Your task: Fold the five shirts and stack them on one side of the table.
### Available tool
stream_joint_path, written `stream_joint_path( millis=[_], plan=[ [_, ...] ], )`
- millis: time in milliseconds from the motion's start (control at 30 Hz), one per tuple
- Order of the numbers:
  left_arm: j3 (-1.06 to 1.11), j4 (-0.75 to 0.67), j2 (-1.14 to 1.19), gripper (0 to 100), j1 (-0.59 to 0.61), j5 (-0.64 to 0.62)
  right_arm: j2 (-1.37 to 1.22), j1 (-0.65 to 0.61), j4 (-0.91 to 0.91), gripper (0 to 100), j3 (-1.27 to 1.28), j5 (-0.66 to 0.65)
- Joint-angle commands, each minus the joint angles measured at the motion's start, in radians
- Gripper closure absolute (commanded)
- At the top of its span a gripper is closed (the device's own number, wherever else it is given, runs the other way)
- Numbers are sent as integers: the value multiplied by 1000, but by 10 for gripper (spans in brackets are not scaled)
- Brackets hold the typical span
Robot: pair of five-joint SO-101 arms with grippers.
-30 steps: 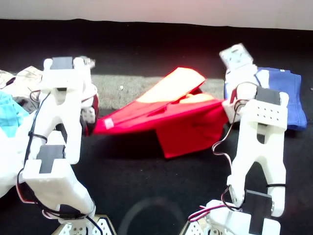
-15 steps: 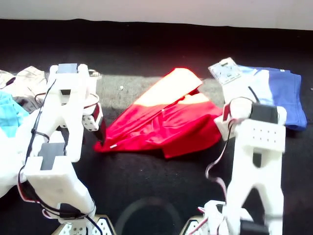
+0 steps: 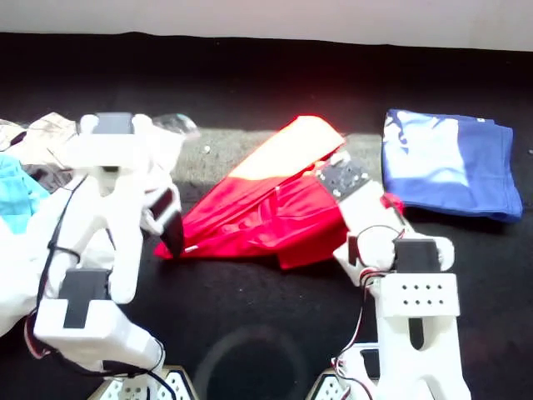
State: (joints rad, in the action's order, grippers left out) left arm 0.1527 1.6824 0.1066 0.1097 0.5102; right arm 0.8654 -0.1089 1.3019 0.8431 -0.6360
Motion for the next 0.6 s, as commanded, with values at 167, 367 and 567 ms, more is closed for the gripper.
stream_joint_path(
  millis=[167,367,567],
  plan=[
    [102,-298,62,759,-8,23,94,-4,-42,797,130,-5],
    [81,-427,85,836,47,29,193,-4,-41,797,220,-5],
    [39,-462,189,911,90,78,294,-4,-45,797,298,-6]
  ],
)
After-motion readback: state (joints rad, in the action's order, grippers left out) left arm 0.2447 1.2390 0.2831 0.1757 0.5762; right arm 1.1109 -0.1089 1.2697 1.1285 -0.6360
